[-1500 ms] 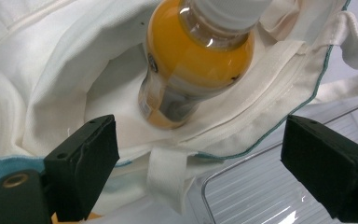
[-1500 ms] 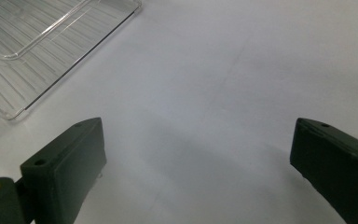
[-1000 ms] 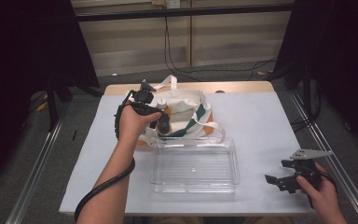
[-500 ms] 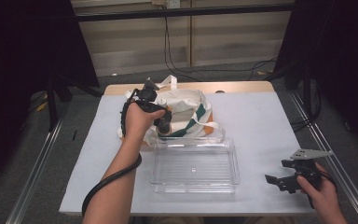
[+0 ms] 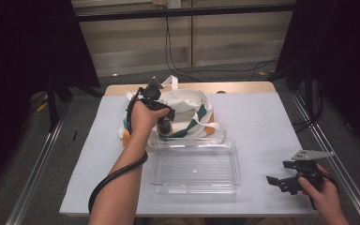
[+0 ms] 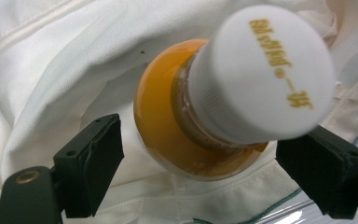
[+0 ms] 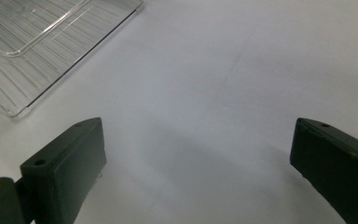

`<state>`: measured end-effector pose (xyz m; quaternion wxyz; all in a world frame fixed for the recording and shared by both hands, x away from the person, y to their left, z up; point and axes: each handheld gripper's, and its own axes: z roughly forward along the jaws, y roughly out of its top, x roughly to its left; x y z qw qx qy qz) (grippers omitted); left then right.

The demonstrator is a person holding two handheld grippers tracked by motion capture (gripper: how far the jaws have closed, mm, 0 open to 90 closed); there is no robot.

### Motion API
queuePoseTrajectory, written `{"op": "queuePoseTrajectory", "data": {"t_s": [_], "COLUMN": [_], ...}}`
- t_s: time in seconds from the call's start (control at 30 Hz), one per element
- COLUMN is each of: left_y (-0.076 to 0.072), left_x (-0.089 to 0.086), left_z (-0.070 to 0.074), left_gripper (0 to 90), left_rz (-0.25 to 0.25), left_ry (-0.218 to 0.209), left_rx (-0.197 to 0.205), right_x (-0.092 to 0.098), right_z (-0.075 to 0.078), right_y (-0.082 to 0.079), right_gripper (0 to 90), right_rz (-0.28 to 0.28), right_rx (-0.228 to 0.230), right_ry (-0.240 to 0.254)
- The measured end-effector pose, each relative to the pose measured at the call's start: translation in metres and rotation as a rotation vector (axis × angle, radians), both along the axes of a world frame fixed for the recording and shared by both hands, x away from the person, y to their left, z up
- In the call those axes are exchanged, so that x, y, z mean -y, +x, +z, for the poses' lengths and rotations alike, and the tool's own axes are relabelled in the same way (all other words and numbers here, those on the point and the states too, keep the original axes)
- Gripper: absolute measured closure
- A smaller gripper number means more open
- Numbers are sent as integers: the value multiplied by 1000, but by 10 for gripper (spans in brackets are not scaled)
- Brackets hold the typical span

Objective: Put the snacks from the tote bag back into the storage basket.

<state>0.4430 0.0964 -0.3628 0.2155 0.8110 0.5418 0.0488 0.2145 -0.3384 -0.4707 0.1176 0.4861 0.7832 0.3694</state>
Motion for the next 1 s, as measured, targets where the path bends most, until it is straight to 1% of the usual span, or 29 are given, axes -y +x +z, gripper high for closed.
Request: {"op": "queuePoseTrajectory", "data": {"t_s": [0.1,0.2,0.23,0.3,0.37,0.4,0.47,0.53,0.6,0.67,0.7,0.73,0.77,0.8,0.83,0.87,0.9,0.93,1.0], "left_y": [2,3,4,5,6,6,6,7,8,9,9,9,10,10,10,11,11,11,11], "left_x": [1,1,2,2,3,4,3,5,5,5,6,7,7,8,8,8,9,9,10], "left_z": [-1,-3,-3,-5,-5,-6,-6,-6,-7,-7,-7,-7,-7,-8,-8,-8,-8,-8,-8], "left_gripper": [149,151,153,154,158,163,165,171,174,181,182,186,189,193,200,204,208,211,224], "left_rz": [12,18,19,19,22,32,28,35,41,45,51,52,47,54,57,58,55,58,62], "left_ry": [-1,3,3,11,9,9,9,18,10,13,11,10,19,20,16,17,26,30,23], "left_rx": [-11,-7,-14,-12,-17,-20,-15,-16,-16,-16,-24,-22,-24,-21,-27,-24,-19,-25,-30], "right_x": [0,0,0,0,1,1,1,0,1,1,1,1,1,1,1,1,1,1,1], "right_z": [-1,-1,-1,-1,-1,-1,-1,-1,-1,-1,-1,-1,-1,-1,-1,-1,-1,-1,-1], "right_y": [0,0,0,0,0,0,0,0,0,0,0,0,0,0,0,0,0,0,0], "right_gripper": [30,30,30,29,29,30,30,30,30,30,30,30,30,29,30,30,30,30,30], "right_rz": [0,2,2,3,4,3,4,4,5,0,1,4,1,-1,2,1,2,0,-1], "right_rx": [4,5,5,4,4,4,4,4,4,-2,-1,3,0,1,-1,-3,-1,-2,-4], "right_ry": [-2,1,1,0,1,1,2,1,1,3,2,0,2,4,2,3,2,3,6]}}
